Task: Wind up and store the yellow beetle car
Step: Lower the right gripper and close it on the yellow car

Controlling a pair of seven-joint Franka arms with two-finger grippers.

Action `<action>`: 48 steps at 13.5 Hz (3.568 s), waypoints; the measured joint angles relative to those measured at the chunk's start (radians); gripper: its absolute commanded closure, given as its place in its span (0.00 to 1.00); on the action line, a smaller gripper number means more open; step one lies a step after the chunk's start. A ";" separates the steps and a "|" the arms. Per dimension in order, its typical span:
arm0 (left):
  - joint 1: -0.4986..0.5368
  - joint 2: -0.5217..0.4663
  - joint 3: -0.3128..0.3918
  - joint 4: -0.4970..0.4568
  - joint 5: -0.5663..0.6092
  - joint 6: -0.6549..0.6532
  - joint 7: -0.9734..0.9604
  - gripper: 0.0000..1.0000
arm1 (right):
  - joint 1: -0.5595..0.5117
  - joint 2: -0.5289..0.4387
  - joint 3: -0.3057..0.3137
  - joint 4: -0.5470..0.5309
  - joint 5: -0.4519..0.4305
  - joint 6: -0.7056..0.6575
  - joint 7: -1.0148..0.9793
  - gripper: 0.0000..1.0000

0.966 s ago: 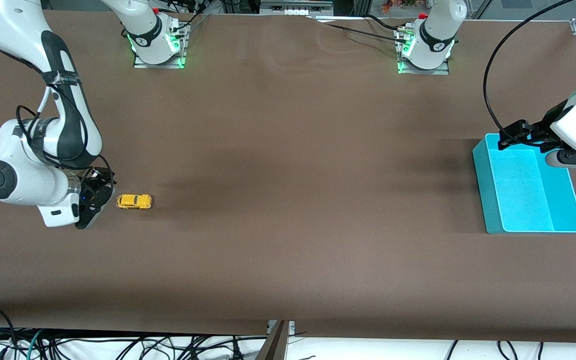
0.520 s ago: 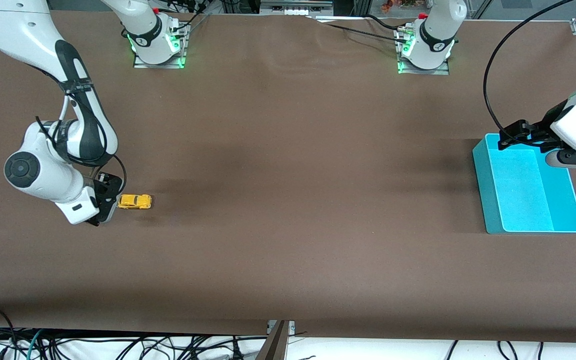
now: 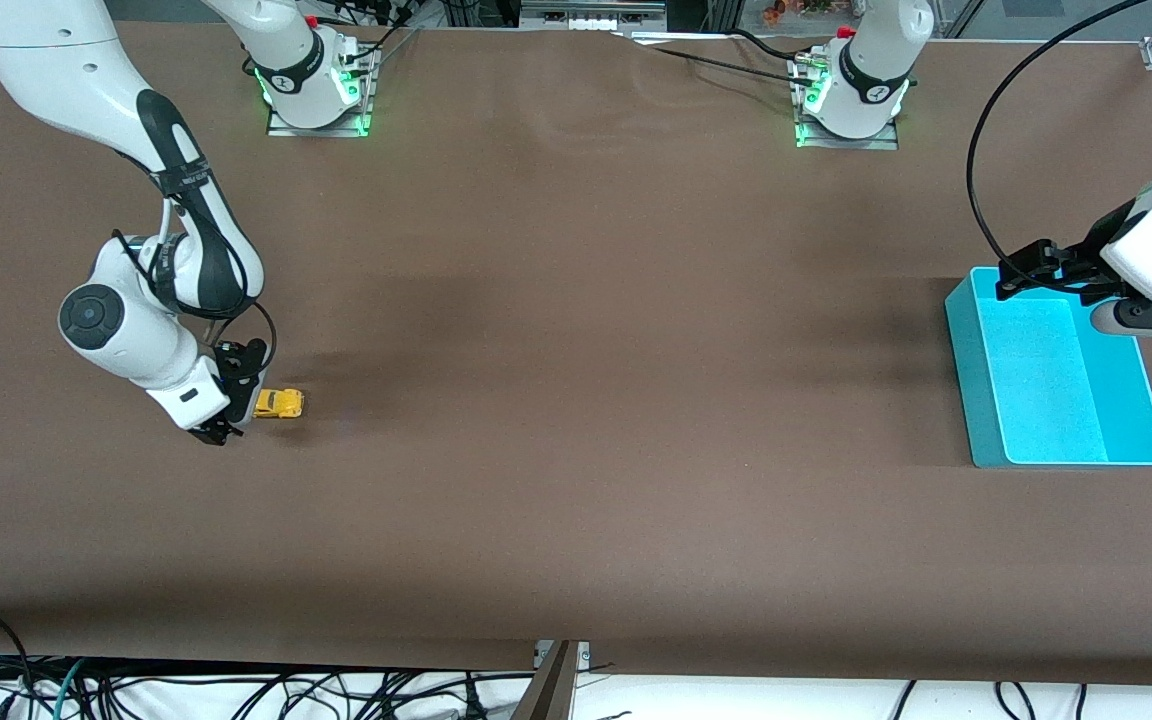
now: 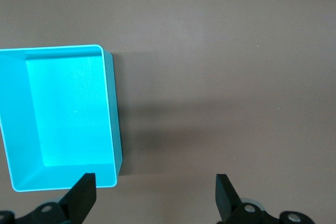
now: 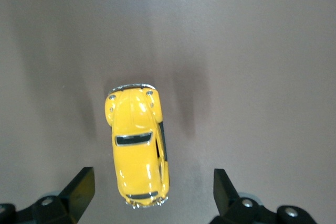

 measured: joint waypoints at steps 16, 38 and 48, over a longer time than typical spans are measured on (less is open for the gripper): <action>0.000 0.000 0.001 0.000 0.000 -0.002 0.000 0.00 | 0.000 0.000 0.004 -0.077 0.000 0.113 -0.085 0.26; 0.012 0.000 0.002 0.000 0.000 -0.008 0.000 0.00 | -0.002 -0.011 0.004 -0.077 0.013 0.111 -0.085 0.70; 0.013 0.000 0.002 0.000 0.000 -0.008 0.000 0.00 | -0.036 -0.012 0.003 -0.077 0.016 0.111 -0.089 0.70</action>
